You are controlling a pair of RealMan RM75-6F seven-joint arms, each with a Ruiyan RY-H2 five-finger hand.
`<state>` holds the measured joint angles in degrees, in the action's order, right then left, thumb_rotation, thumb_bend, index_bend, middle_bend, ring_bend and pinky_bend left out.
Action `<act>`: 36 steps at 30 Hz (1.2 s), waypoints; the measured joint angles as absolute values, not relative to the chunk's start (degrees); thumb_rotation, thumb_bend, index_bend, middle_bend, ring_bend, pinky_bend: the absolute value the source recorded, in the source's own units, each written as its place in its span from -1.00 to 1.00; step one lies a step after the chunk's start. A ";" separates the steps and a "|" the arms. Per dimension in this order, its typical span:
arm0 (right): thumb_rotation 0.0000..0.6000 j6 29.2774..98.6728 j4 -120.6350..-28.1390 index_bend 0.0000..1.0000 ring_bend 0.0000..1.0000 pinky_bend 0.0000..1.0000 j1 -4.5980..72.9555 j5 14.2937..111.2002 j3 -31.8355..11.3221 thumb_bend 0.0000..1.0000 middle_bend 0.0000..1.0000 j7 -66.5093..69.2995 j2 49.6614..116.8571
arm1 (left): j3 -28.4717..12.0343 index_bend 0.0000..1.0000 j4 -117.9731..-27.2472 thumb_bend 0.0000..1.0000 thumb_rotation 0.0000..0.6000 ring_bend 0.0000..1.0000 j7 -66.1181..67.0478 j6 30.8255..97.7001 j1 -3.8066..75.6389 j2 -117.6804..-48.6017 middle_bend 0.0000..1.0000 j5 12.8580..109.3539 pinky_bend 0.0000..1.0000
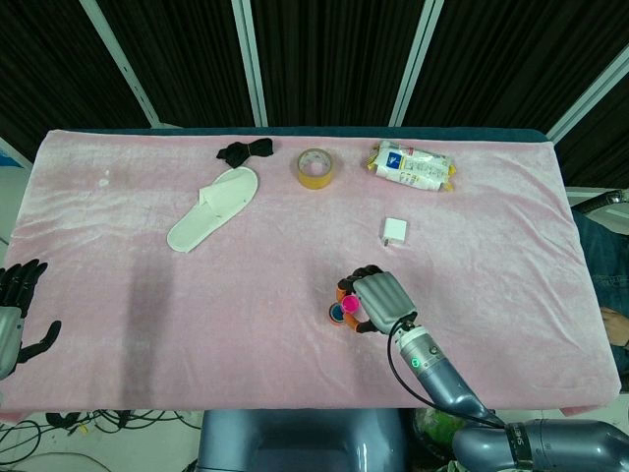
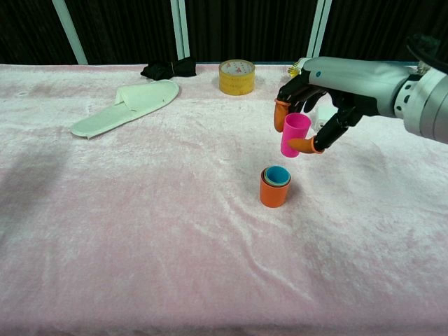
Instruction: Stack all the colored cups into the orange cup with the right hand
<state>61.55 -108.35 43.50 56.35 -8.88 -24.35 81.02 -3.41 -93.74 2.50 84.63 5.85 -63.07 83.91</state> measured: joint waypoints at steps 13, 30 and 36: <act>1.00 60.44 -105.32 0.04 -0.44 -0.55 43.44 56.49 -7.96 -0.38 0.00 -23.87 84.16 | -3.45 -0.93 -93.68 -0.32 1.00 -1.00 2.45 84.52 5.92 -63.05 -0.92 83.86 -0.98; 1.00 59.50 -100.96 0.04 -0.45 -0.55 43.86 56.40 -8.80 -0.38 -0.10 -23.12 87.57 | -3.54 -0.93 -93.67 -0.32 1.00 -1.00 2.48 84.34 5.95 -62.98 -0.92 83.56 -0.98; 1.00 58.80 -99.97 0.04 -0.47 -0.55 44.02 56.45 -8.40 -0.38 -0.13 -23.36 88.32 | -3.54 -0.93 -93.73 -0.32 1.00 -1.00 2.56 84.31 5.95 -62.92 -0.92 83.49 -0.98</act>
